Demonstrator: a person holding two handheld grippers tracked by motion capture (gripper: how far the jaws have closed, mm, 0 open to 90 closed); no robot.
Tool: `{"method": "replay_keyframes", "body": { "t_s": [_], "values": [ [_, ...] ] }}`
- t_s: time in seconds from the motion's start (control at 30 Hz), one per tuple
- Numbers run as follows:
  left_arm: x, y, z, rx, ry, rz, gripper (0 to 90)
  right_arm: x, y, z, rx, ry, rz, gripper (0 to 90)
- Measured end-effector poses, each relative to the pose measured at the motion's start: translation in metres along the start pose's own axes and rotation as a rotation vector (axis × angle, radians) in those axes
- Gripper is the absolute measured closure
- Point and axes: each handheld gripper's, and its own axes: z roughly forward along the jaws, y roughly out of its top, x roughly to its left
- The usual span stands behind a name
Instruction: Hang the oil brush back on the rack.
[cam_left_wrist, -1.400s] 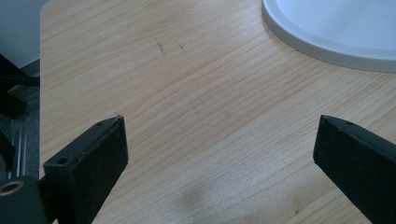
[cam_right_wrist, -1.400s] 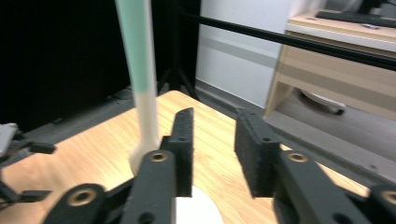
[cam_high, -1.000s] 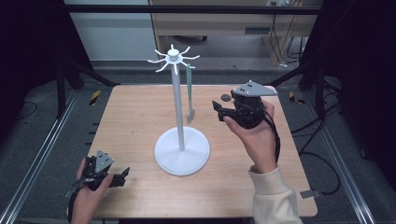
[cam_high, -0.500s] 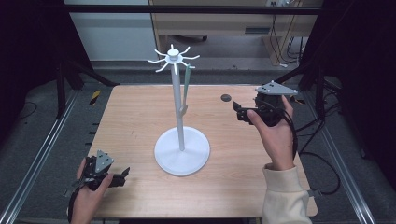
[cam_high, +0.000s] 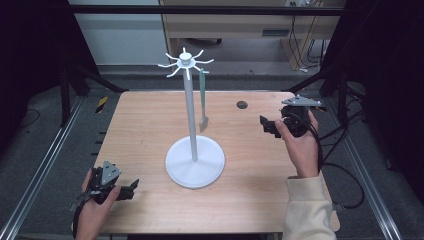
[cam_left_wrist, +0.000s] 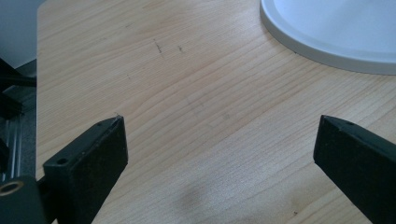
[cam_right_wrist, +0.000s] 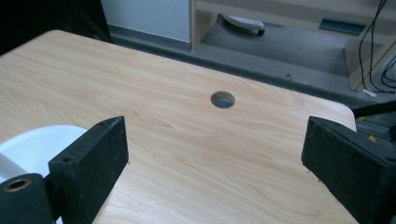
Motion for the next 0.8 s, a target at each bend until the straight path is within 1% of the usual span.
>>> {"method": "replay_keyframes", "body": {
  "t_s": [0.1,0.23,0.4,0.5,0.6,0.67,0.73,0.77,0.8],
  "values": [
    [0.000,0.000,0.000,0.000,-0.001,0.003,2.5,-0.002,-0.007,0.007,0.024,-0.019,0.004,9.4],
    [0.000,0.000,0.000,0.000,-0.002,0.003,2.6,-0.006,-0.015,0.016,0.057,-0.035,-0.007,10.0],
    [0.000,0.000,0.000,0.000,-0.003,0.004,2.5,-0.008,-0.024,0.024,0.077,-0.034,-0.015,10.4],
    [0.000,0.000,0.000,0.001,-0.004,0.004,2.5,-0.010,-0.032,0.032,0.103,-0.035,-0.001,11.0],
    [0.000,0.000,0.000,0.000,-0.002,0.004,2.5,-0.011,-0.037,0.036,0.109,-0.030,0.004,11.0],
    [0.000,0.000,0.000,0.000,-0.002,0.004,2.5,-0.011,-0.043,0.042,0.126,-0.027,0.008,11.1],
    [0.000,0.000,0.000,0.000,-0.003,0.004,2.6,-0.012,-0.045,0.044,0.128,-0.025,0.007,11.2],
    [0.000,0.000,0.000,0.001,-0.003,0.005,2.5,-0.011,-0.048,0.047,0.140,-0.033,-0.003,11.5],
    [0.000,0.000,0.000,0.001,-0.003,0.005,2.5,-0.011,-0.050,0.048,0.136,-0.035,-0.006,11.6]
  ]
}}
